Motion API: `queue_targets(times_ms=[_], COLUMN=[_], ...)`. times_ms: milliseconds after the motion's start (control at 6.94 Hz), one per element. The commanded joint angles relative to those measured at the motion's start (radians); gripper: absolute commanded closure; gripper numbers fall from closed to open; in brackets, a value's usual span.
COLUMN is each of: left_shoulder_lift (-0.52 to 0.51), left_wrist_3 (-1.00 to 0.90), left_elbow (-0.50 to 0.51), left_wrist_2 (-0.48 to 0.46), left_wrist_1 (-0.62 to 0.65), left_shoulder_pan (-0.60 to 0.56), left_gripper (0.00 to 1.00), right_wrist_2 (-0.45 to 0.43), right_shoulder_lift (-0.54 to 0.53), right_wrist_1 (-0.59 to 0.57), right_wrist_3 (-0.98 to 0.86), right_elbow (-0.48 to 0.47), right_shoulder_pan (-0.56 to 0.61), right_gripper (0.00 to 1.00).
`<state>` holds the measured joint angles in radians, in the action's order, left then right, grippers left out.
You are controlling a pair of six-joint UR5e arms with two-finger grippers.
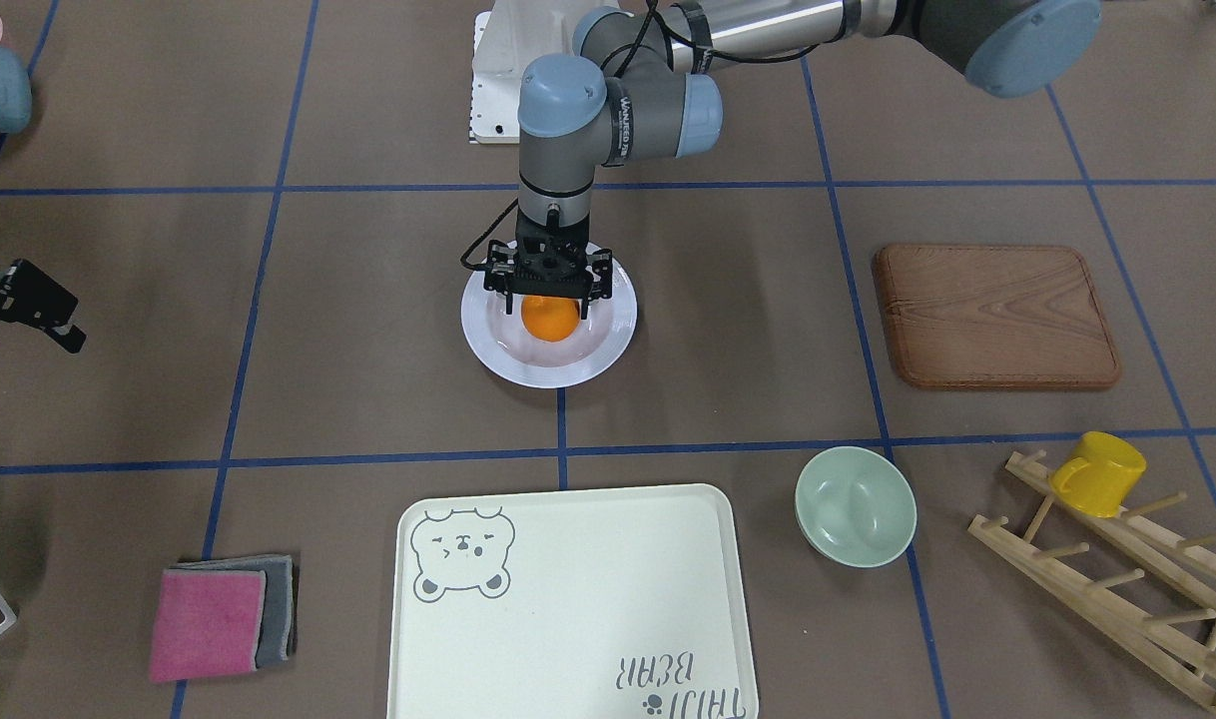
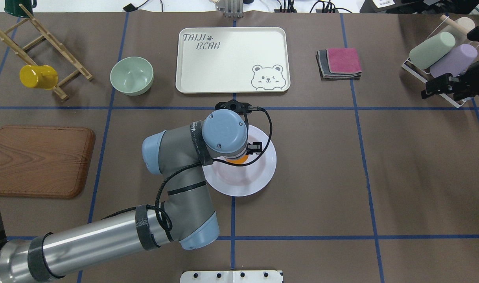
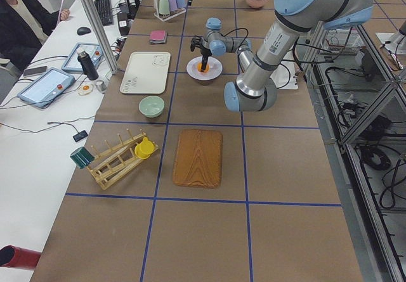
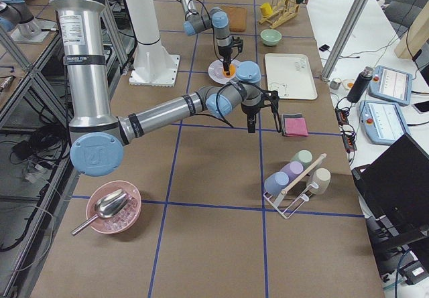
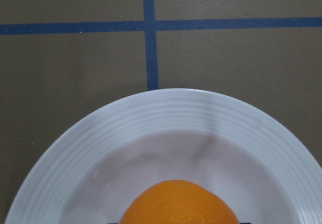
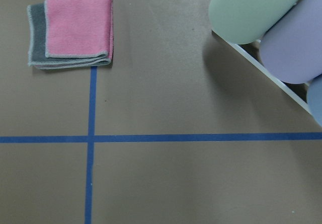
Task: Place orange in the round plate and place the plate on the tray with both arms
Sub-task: 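Carry the orange with the left gripper and release it onto the white plate, then withdraw the left arm while the right gripper reaches to the white plate's rim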
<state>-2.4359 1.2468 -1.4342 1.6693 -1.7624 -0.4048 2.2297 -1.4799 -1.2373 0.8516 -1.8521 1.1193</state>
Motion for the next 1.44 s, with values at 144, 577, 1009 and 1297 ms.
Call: queue_targets(times_ms=[144, 577, 1009, 1297], left_shoulder_lift=[0.091, 0.357, 0.584, 0.734], left_wrist_3=[-0.134, -0.564, -1.092, -1.275], left_elbow=[-0.154, -0.379, -0.376, -0.335], left_wrist_2=[0.065, 0.254, 0.470, 0.546], left_wrist_1=[0.064, 0.169, 0.169, 0.155], left_shoulder_pan=[-0.102, -0.369, -0.702, -0.918], left_gripper=[0.01, 0.01, 0.01, 0.01], right_wrist_2=[-0.111, -0.451, -0.825, -0.985], right_shoulder_lift=[0.032, 0.030, 0.030, 0.030], right_wrist_1=[0.224, 0.279, 0.280, 0.280], right_wrist_3=[0.383, 0.847, 1.227, 1.303], right_elbow=[-0.016, -0.139, -0.217, -0.254], right_shoulder_pan=[-0.131, -0.373, -0.631, -0.755], right_gripper=[0.00, 0.00, 0.00, 0.00])
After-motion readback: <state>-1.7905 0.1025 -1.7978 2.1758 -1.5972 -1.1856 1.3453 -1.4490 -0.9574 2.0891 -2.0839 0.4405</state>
